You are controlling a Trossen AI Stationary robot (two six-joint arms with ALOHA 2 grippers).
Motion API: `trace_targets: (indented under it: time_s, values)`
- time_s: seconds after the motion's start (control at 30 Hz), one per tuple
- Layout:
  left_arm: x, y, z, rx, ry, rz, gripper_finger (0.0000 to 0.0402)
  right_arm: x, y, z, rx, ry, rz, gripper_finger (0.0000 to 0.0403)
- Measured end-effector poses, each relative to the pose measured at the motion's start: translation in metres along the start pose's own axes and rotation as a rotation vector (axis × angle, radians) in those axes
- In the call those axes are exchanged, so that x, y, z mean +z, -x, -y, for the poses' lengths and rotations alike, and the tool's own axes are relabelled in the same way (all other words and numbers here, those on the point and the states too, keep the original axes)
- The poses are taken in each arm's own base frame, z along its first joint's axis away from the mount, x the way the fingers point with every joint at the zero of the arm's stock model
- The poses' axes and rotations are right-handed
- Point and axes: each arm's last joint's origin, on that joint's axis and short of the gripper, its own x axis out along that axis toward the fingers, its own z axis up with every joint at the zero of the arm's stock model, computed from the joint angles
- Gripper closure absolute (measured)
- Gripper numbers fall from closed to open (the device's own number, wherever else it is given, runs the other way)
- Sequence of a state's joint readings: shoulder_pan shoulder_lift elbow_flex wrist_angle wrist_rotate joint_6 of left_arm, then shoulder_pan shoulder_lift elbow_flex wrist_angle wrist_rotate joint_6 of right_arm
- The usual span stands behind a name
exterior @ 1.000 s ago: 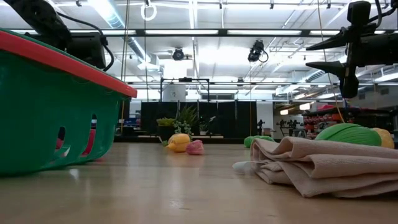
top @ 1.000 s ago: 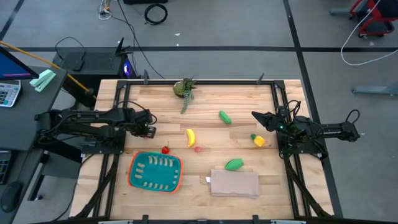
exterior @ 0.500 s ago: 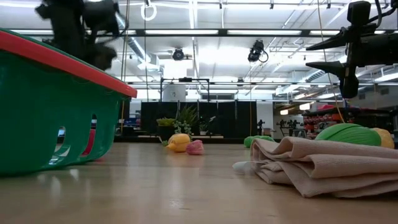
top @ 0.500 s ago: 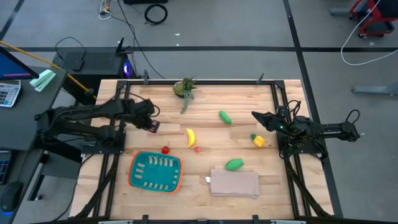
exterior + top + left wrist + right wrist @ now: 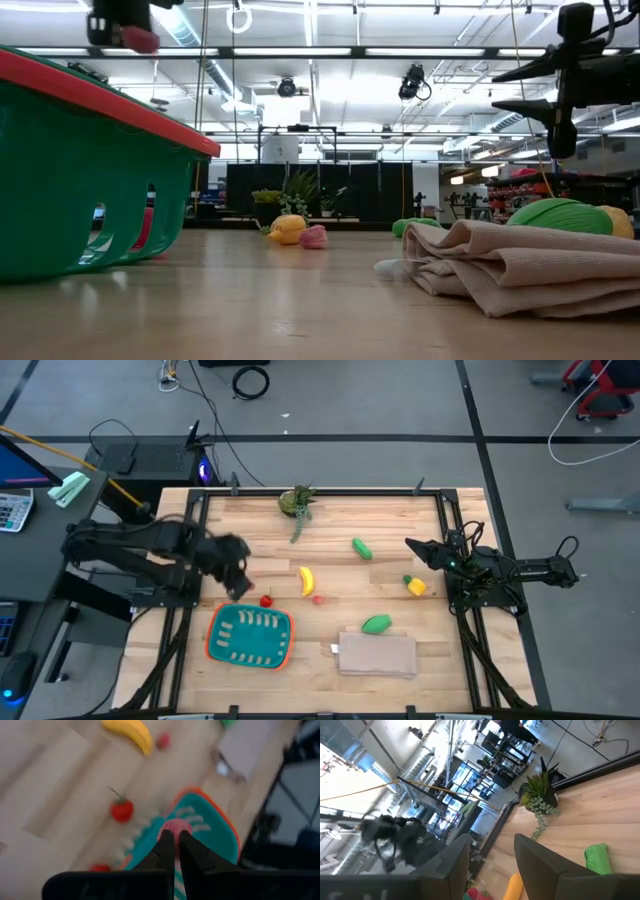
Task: Pick and placing Produce into tupperware
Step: Put the left pink apricot into the blue basket
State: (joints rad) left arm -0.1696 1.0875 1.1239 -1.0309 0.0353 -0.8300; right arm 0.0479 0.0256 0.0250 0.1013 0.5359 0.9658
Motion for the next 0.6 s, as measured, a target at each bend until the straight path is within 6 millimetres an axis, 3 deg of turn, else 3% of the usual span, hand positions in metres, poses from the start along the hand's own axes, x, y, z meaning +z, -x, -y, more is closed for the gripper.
trace_targets:
  time_s: [0.23,0.33,0.6]
  values:
    - [-0.038,-0.057,0.033,0.035,-0.170,-0.194,0.0382,0.000,0.000,0.000,-0.007,-0.010,0.005,0.0238]
    - [-0.045,-0.078,0.049,0.012,-0.213,-0.207,0.0386,0.000,0.000,0.001,-0.016,-0.029,0.013,0.0238]
    - [-0.065,-0.135,0.055,0.164,-0.338,-0.348,0.0380,0.000,-0.001,0.001,-0.034,-0.030,0.024,0.0238]
